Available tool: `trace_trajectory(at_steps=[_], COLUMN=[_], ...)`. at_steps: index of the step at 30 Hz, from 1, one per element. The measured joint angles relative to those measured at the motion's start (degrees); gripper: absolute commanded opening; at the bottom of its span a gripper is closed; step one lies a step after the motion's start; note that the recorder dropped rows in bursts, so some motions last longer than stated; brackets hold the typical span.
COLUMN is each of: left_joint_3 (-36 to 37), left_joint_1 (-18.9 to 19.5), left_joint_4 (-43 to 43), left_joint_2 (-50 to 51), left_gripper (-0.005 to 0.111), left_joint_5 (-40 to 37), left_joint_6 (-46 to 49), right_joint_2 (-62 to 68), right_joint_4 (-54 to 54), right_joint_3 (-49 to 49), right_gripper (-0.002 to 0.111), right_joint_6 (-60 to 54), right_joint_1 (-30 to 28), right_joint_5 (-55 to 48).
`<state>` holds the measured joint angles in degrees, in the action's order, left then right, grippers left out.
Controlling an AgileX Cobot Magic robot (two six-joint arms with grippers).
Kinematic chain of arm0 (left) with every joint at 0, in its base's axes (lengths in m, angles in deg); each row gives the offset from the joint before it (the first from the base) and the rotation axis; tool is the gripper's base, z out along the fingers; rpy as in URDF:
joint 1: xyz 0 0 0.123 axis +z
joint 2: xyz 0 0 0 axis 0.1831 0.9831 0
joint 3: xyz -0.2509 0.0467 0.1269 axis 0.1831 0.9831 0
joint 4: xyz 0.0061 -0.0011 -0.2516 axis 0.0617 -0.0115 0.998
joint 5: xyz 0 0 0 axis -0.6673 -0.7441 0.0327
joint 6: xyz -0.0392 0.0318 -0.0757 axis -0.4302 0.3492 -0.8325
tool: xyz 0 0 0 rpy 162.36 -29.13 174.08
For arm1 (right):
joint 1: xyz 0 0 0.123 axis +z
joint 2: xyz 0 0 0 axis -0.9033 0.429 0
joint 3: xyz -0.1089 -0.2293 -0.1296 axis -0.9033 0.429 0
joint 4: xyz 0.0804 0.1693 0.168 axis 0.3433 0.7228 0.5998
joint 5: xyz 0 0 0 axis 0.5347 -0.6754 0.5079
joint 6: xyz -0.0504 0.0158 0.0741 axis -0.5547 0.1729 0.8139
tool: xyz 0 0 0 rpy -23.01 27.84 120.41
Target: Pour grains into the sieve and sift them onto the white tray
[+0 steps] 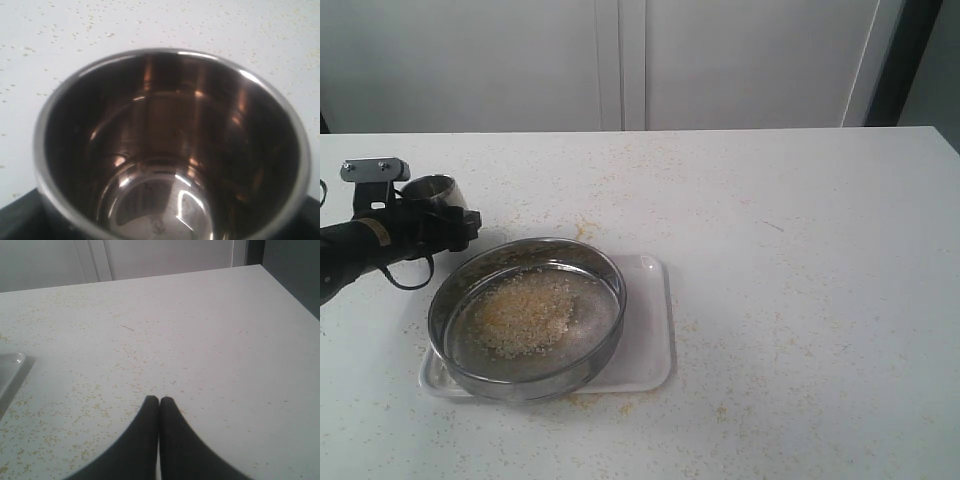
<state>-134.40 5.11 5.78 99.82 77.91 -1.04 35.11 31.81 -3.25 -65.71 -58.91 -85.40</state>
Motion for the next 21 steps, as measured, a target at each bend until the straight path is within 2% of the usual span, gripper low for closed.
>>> trace_trajectory(at_steps=[1, 3, 5, 9, 14, 21], left_joint_3=[0.0, 0.0, 0.0, 0.0, 0.0, -0.04], left_joint_1=[0.0, 0.0, 0.0, 0.0, 0.0, 0.0], left_joint_4=[-0.89, -1.67, -1.89, -2.1, -2.1, -2.1], left_joint_2=[0.03, 0.11, 0.11, 0.11, 0.11, 1.45], left_gripper=[0.022, 0.034, 0.04, 0.043, 0.054, 0.056], left_joint_5=[0.0, 0.0, 0.0, 0.0, 0.0, -0.24], left_joint_6=[0.0, 0.0, 0.0, 0.0, 0.0, 0.0], right_joint_2=[0.0, 0.0, 0.0, 0.0, 0.0, 0.0], right_joint_4=[0.0, 0.0, 0.0, 0.0, 0.0, 0.0], right_joint_3=[0.0, 0.0, 0.0, 0.0, 0.0, 0.0], right_gripper=[0.0, 0.0, 0.0, 0.0, 0.0, 0.0], right_joint_6=[0.0, 0.0, 0.0, 0.0, 0.0, 0.86], right_joint_1=[0.0, 0.0, 0.0, 0.0, 0.0, 0.0], right_joint_5=[0.0, 0.0, 0.0, 0.0, 0.0, 0.0])
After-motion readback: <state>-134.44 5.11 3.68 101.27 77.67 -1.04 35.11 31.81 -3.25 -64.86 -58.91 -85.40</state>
